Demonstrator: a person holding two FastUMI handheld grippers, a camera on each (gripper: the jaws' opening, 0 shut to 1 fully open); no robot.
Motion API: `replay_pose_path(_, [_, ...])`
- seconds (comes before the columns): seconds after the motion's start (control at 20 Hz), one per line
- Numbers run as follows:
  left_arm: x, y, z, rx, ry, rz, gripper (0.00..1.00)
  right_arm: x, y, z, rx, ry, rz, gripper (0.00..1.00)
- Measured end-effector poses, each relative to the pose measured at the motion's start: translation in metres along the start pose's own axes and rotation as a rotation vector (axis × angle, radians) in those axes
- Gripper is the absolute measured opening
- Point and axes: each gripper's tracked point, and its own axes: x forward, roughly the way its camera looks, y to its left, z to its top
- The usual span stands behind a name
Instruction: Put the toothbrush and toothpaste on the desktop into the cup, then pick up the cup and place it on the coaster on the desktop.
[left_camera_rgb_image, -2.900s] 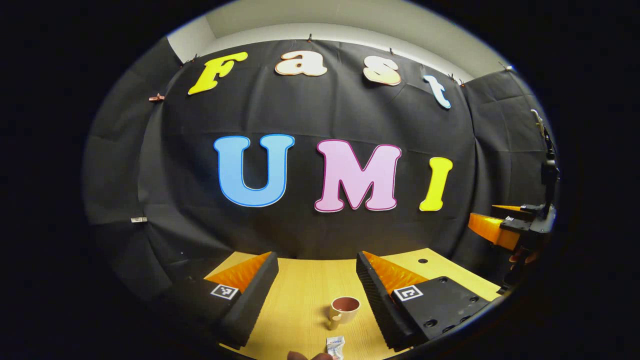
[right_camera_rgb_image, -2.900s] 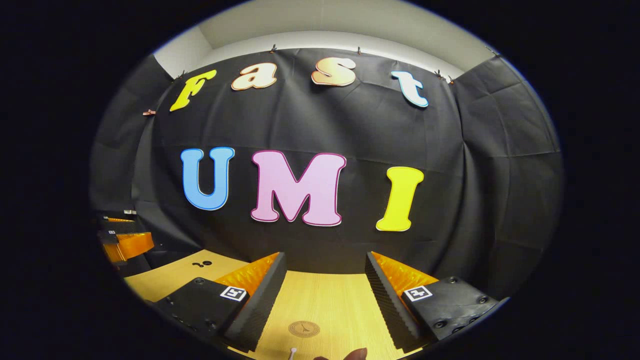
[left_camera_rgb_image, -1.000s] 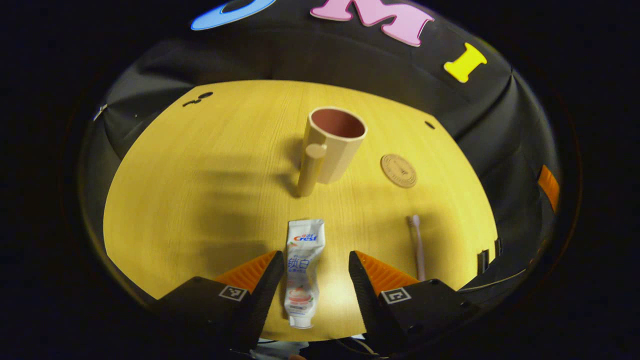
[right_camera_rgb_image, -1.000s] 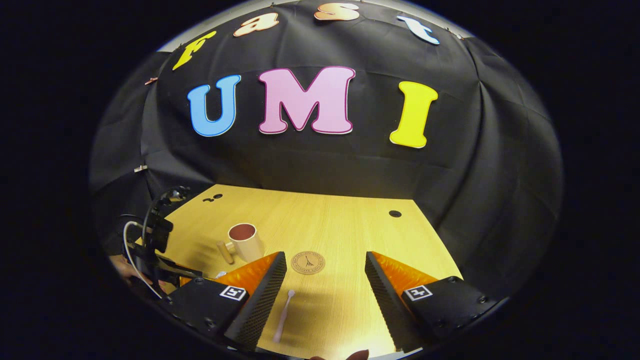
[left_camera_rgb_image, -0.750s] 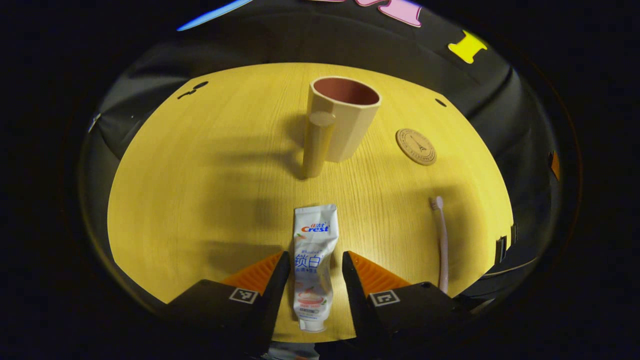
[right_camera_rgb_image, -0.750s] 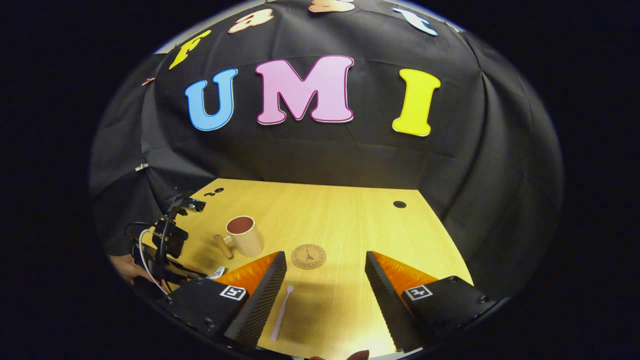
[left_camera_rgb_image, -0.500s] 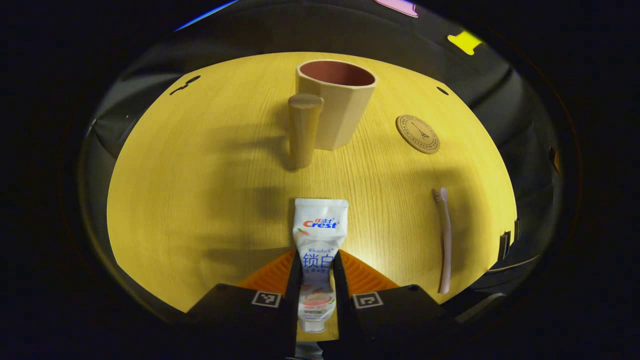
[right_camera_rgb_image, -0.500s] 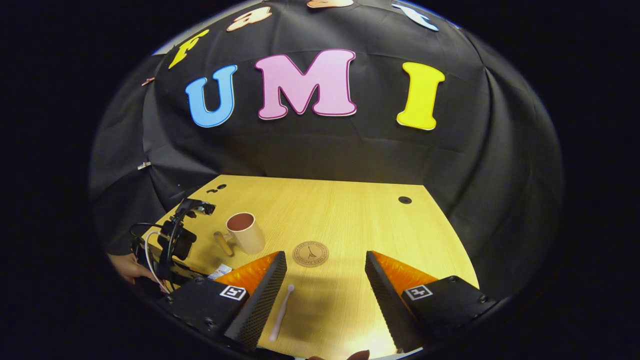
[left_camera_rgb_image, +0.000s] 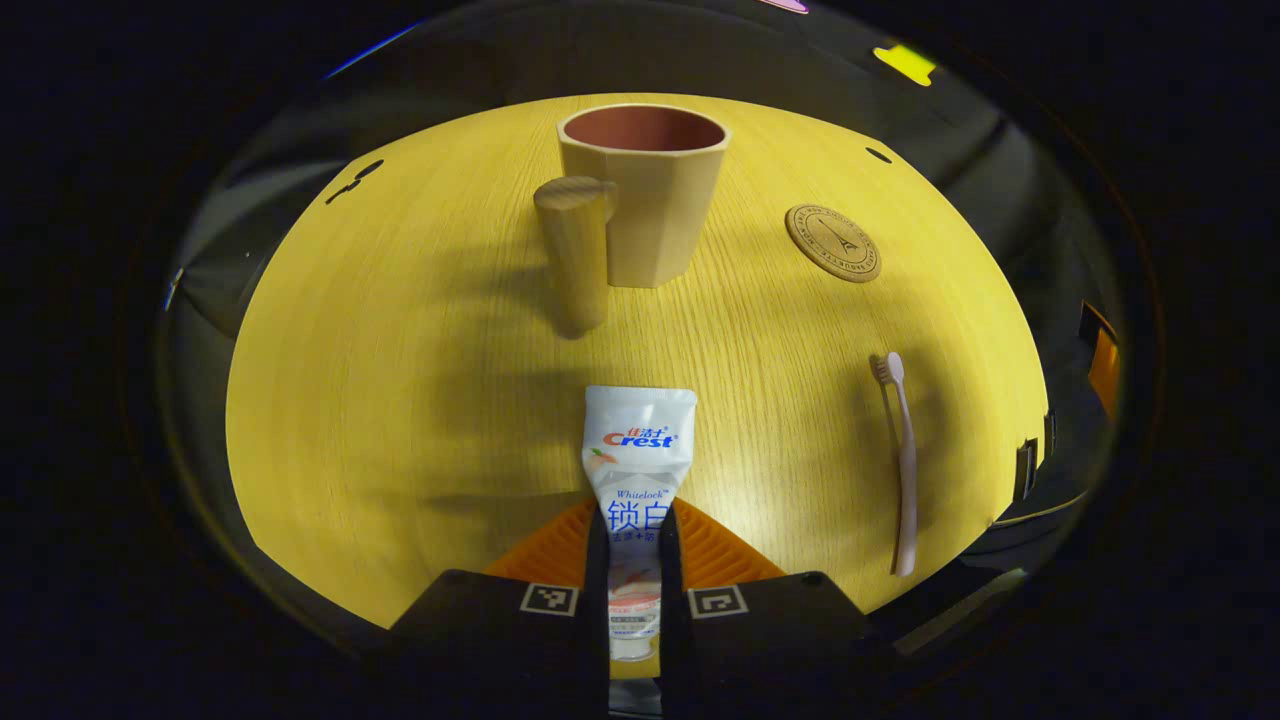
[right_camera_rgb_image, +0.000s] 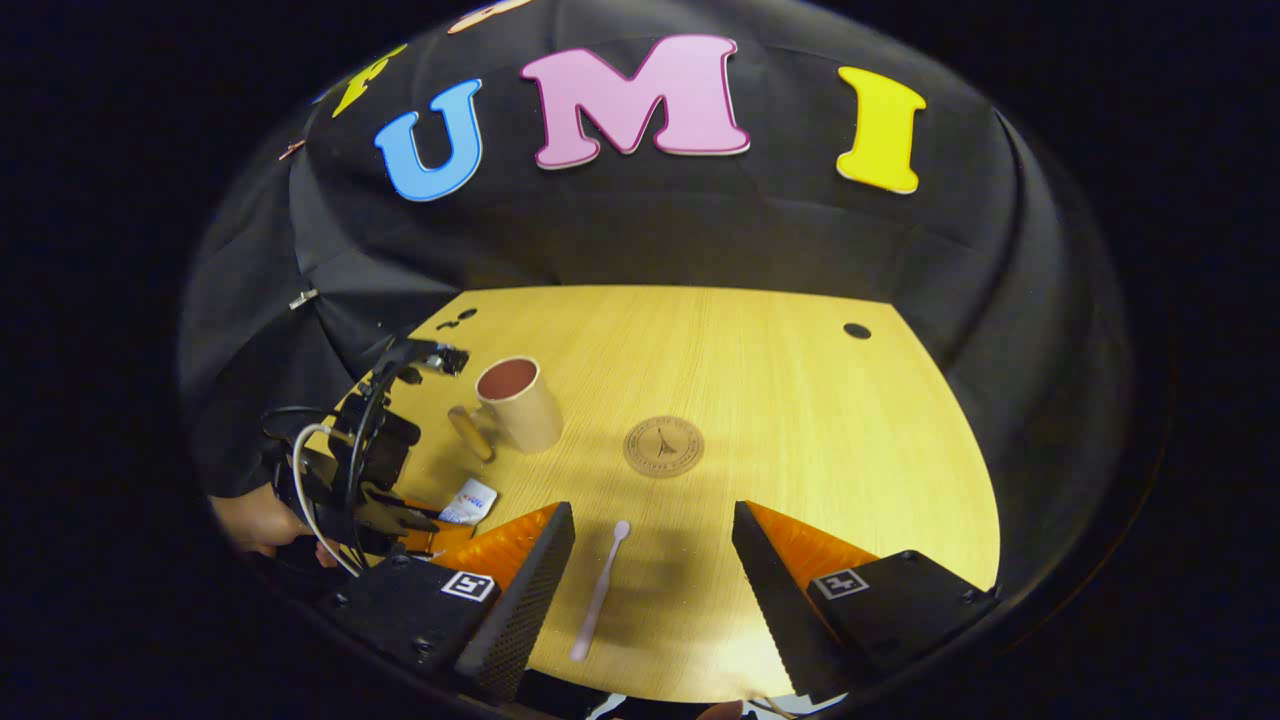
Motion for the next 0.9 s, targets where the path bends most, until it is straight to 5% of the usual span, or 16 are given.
replay_pose_path(0.2, [-0.002,0.001,0.001,-0.015,-0.047,-0.017,0.17,0.021,0.008,-0.032,-0.01,0.112,-0.004,0.98])
replay_pose_path(0.9, [-0.084,0.045,0.0,-0.011,-0.223,-0.072,0.21,0.07,0.034,-0.107,0.008,0.354,-0.084,0.77])
